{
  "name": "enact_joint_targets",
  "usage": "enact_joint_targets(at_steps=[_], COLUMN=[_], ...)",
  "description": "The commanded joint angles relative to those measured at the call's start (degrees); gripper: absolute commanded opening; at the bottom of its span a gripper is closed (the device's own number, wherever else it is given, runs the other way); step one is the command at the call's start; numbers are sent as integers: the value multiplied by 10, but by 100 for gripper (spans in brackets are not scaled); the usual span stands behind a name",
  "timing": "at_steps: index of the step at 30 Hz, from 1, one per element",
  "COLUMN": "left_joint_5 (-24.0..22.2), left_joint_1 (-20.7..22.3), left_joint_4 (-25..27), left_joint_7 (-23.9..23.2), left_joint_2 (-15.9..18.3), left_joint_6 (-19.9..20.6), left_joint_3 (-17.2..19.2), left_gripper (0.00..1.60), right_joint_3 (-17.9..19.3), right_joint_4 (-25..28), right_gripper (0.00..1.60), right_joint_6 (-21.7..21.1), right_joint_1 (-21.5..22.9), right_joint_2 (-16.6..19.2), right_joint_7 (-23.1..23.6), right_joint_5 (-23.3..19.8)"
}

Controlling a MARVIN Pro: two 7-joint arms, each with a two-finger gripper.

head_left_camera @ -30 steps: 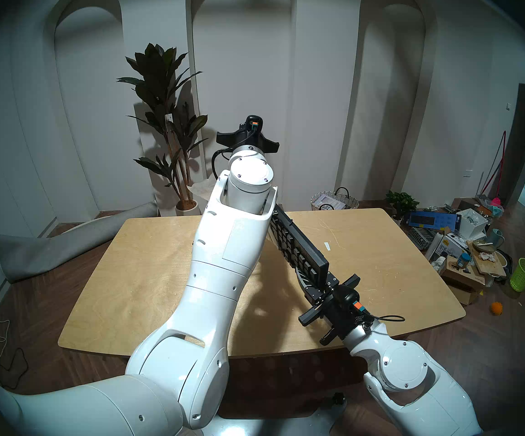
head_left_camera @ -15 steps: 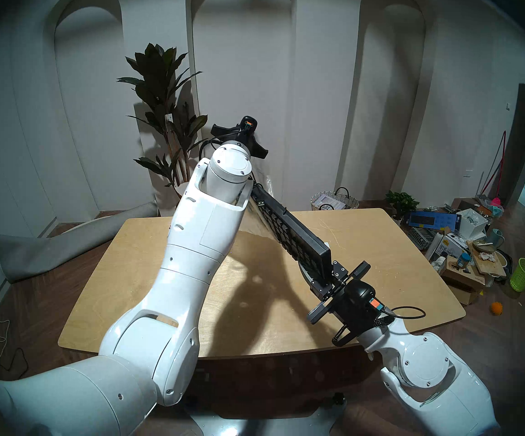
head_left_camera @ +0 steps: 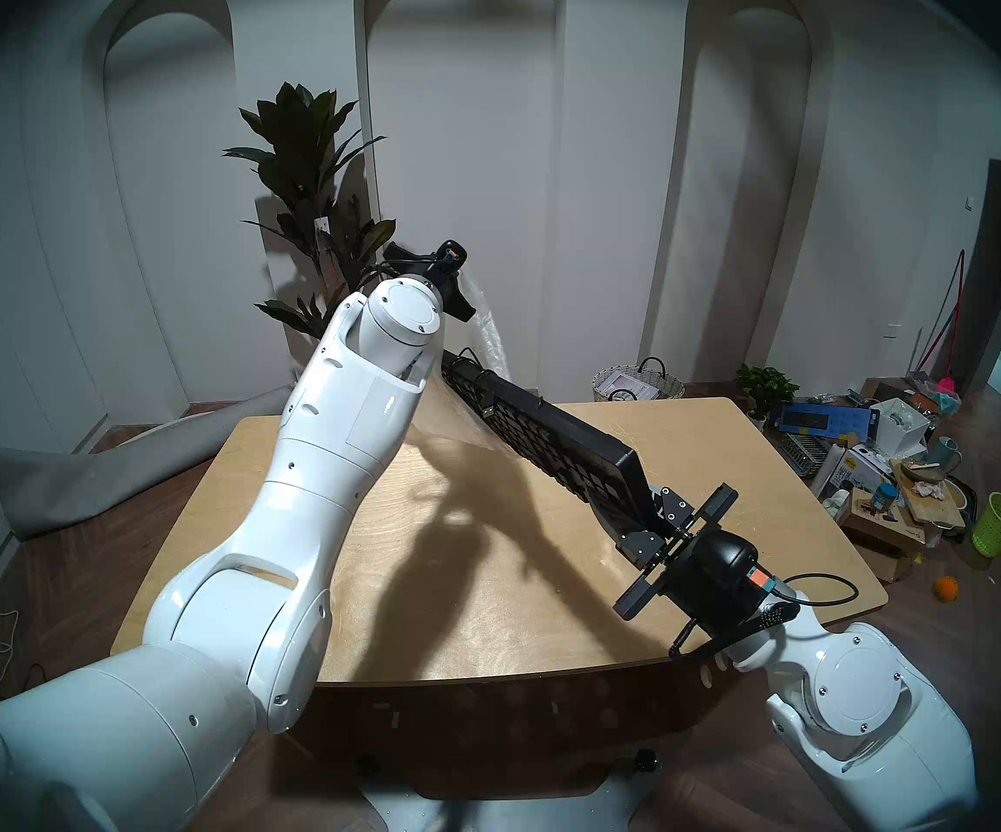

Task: Unwrap the new keyboard and set the wrapping aside

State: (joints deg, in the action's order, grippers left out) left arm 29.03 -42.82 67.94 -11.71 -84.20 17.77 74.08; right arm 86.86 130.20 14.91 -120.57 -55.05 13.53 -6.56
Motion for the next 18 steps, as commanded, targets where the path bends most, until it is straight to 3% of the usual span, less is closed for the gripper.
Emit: enact_joint_targets(at_steps=[1, 3, 18], left_joint_5=[29, 34, 79], left_joint_1=[71, 66, 136], left_joint_4=[-36, -35, -146], left_joint_7=[-24, -25, -47], left_joint_2=[31, 34, 68], left_joint_6=[-23, -28, -55], left_joint_3=[-17, -17, -36], left_gripper=[0, 0, 0], right_joint_3=[44, 49, 102], right_joint_4=[47, 50, 85], right_gripper=[0, 0, 0], right_joint_6=[25, 26, 26], right_joint_1=[-18, -22, -69], right_joint_2=[12, 13, 16], right_joint_7=[5, 8, 38], right_joint_5=[-24, -27, -64])
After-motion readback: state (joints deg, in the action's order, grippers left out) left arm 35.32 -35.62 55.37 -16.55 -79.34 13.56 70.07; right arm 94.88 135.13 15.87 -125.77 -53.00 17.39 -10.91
